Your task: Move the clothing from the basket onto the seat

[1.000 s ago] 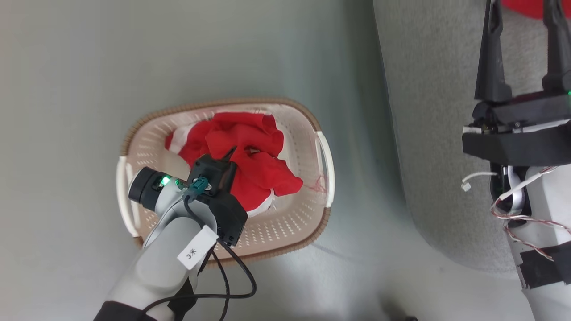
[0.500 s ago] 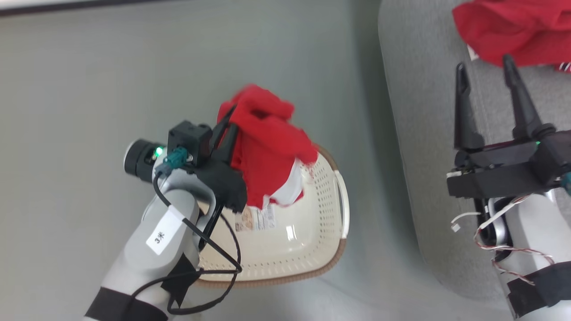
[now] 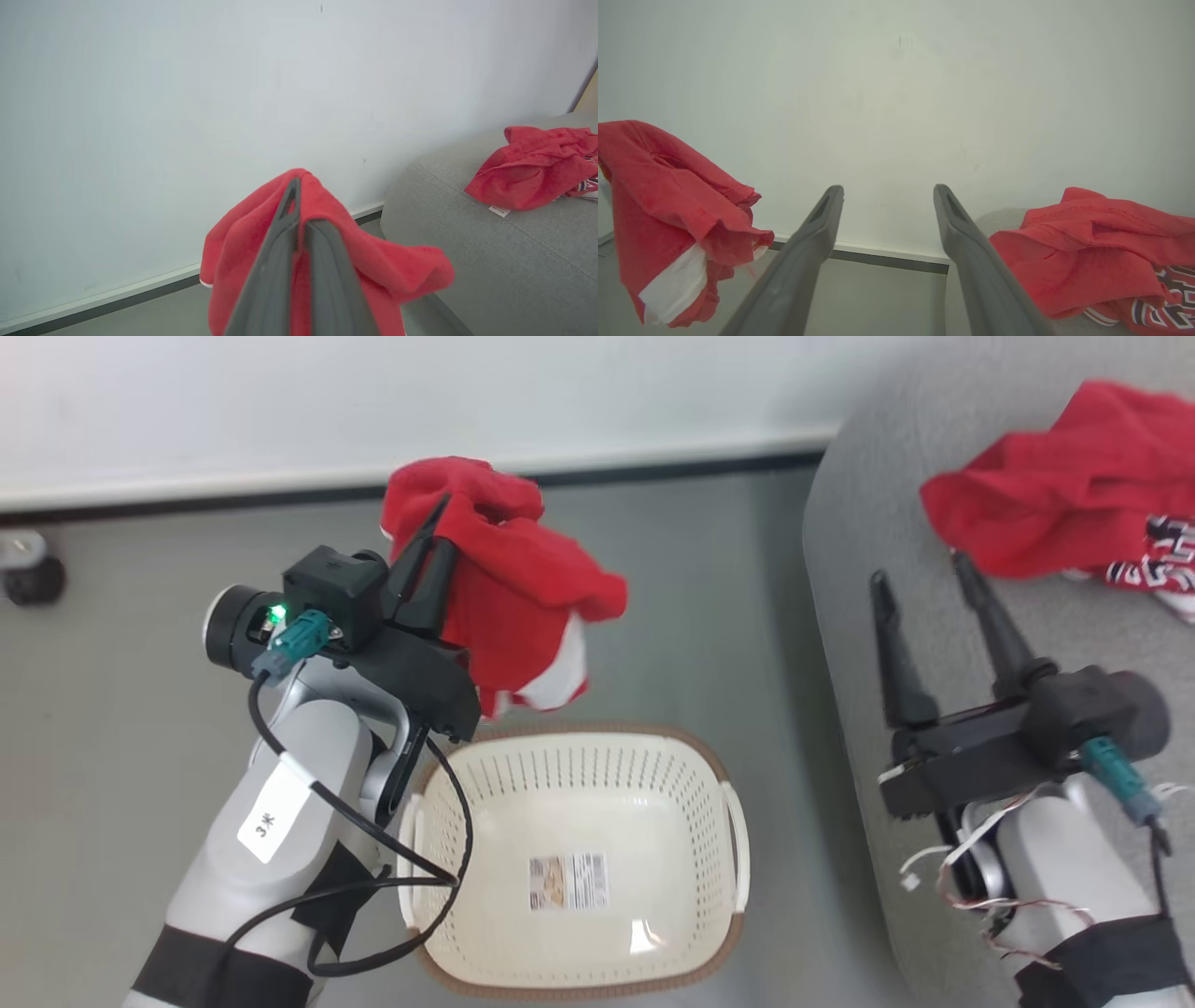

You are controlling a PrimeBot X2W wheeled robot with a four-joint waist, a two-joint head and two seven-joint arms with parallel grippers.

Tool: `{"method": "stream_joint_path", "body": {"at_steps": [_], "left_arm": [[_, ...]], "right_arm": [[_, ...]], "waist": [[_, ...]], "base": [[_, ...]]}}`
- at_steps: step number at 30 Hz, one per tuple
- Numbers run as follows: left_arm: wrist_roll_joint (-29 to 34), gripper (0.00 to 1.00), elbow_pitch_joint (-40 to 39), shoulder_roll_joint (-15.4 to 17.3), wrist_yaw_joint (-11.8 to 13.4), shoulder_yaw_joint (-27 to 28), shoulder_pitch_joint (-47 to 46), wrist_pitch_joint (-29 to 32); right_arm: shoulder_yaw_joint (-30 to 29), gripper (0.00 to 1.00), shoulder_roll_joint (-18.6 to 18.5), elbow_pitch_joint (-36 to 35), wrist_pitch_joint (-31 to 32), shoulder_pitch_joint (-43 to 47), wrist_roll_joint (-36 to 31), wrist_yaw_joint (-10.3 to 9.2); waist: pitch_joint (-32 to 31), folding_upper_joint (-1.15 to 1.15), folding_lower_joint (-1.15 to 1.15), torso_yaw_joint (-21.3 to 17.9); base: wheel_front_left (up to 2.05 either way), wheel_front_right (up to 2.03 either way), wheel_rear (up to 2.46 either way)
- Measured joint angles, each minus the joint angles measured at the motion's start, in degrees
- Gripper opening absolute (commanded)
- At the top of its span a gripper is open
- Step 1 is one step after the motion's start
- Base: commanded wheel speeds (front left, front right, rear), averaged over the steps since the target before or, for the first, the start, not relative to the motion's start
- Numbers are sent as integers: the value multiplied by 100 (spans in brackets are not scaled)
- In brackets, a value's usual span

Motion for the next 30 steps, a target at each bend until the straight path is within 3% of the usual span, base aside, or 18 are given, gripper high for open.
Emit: {"method": "stream_joint_path", "body": {"at_steps": [19,30], "left_arm": [[-108,0,-20,-43,9,2,463,1],[-110,0,-331,-183,66,-281,611,216]], "right_arm": [[1279,100,543,1105,1,471,-2,658],[1924,100,702,1365,1,449,78,761]], "waist": [[-1610,0,0,130],[-2109,0,1,251]], "base": [[0,0,0],[0,0,0]]}}
